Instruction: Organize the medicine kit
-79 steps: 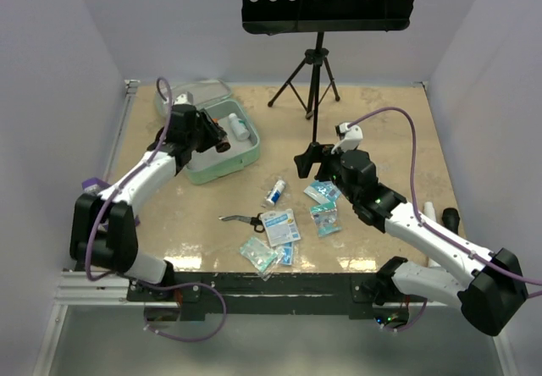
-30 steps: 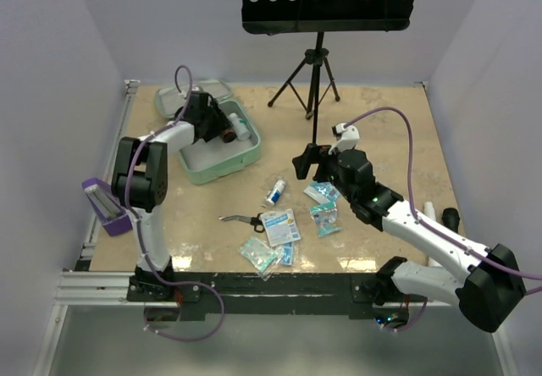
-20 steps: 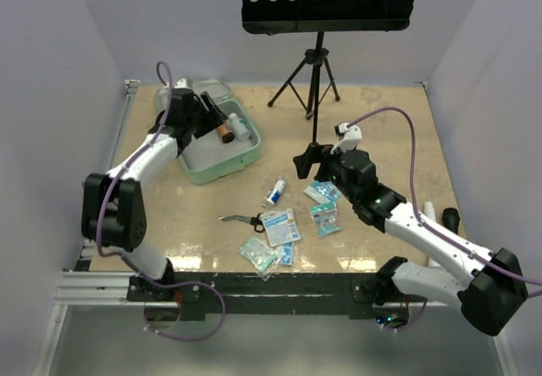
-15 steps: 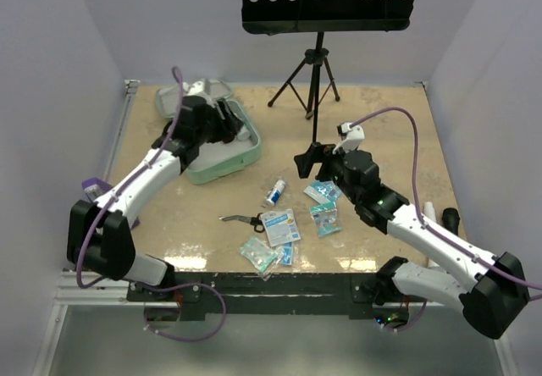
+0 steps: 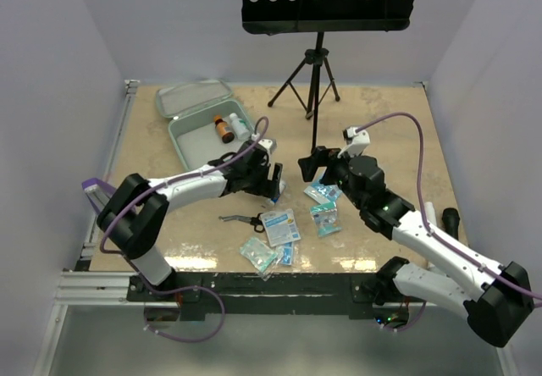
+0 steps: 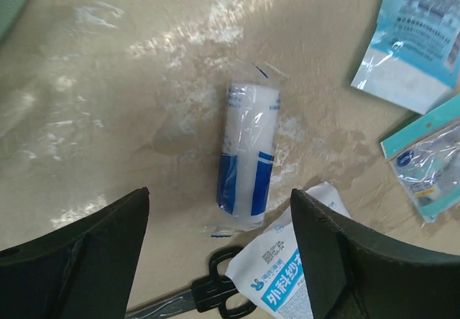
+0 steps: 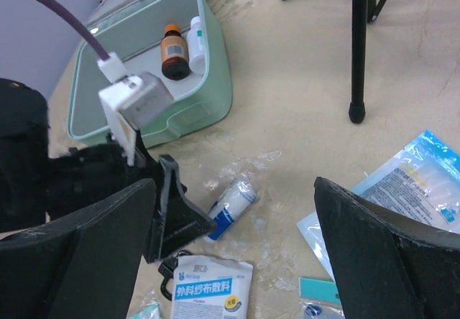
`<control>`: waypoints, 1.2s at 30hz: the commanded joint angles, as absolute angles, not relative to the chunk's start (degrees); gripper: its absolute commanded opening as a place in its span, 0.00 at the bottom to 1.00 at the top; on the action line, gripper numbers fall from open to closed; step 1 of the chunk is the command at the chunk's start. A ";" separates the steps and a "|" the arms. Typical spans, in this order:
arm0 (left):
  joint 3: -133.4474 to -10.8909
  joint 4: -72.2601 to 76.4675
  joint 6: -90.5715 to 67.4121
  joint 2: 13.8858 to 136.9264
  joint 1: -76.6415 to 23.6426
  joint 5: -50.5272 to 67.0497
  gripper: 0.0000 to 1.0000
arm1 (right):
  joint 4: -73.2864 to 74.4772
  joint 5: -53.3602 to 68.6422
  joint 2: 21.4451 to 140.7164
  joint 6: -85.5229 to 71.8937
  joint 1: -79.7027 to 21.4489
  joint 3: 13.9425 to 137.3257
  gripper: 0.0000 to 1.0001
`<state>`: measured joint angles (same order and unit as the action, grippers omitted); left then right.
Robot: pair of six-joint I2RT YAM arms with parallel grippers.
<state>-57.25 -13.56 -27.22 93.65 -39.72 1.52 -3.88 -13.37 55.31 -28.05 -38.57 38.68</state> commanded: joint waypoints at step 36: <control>-59.05 -11.16 -24.70 87.59 -38.41 3.83 0.72 | -5.27 -13.98 55.90 -28.74 -38.50 38.14 0.97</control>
<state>-58.04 -10.28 -24.49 82.04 -38.59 -1.28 -3.70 -13.96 55.96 -28.49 -38.57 38.09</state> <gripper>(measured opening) 0.481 0.971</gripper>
